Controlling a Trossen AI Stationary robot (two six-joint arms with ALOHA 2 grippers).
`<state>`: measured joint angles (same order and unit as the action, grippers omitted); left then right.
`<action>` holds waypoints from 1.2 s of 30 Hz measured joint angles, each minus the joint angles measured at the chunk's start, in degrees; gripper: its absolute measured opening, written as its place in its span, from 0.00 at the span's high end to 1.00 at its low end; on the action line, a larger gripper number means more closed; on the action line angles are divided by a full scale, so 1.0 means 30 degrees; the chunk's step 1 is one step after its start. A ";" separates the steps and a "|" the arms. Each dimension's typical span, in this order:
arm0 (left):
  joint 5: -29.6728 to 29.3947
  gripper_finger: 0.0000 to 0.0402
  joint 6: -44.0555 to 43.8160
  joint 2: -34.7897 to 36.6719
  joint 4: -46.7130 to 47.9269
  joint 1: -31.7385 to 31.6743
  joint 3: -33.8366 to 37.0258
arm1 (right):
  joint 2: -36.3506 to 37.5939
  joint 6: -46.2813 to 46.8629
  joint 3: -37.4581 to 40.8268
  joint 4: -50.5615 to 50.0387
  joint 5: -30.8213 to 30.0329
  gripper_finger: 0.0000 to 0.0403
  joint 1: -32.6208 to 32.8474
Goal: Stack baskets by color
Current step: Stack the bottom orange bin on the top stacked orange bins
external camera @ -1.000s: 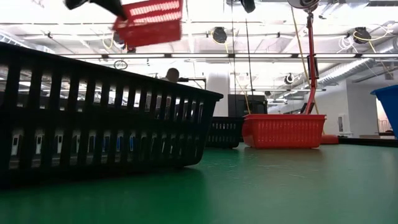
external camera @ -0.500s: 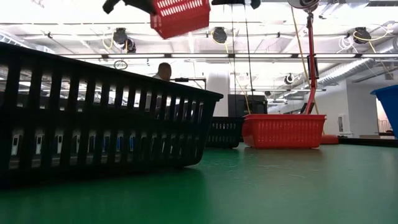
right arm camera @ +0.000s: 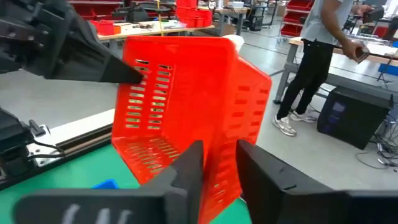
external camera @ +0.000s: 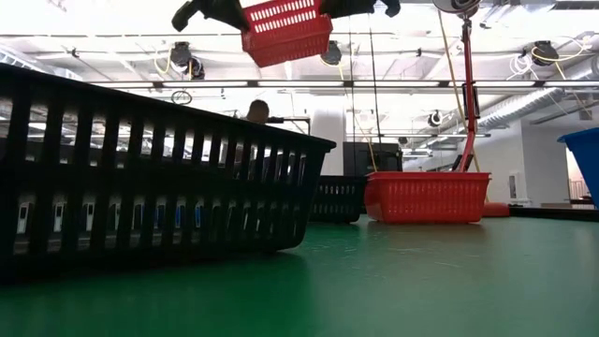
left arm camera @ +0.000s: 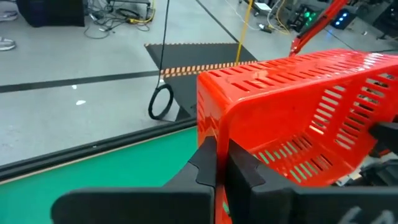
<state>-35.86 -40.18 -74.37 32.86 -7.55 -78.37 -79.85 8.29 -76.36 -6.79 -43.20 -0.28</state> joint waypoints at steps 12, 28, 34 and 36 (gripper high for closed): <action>0.1329 0.89 0.0528 0.0015 -0.0364 0.0083 0.0000 | 0.0066 0.1454 0.0007 -0.0742 0.0773 0.96 -0.1009; 0.4065 0.65 0.0547 0.0022 -0.0493 0.0415 0.0000 | 0.0291 0.4239 0.0029 -0.2519 0.1507 0.99 -0.1708; 0.4362 0.75 0.1240 0.0022 -0.0430 0.0420 0.0000 | 0.0284 0.4738 0.0029 -0.2836 0.1508 1.00 -0.1711; 0.4312 0.86 0.1260 0.0022 -0.0437 0.0415 0.0000 | 0.0284 0.4832 0.0029 -0.2825 0.1513 1.00 -0.1711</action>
<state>-22.92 -36.40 -74.30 31.55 -6.31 -78.37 -79.00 22.79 -76.27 -15.26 -38.66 -5.41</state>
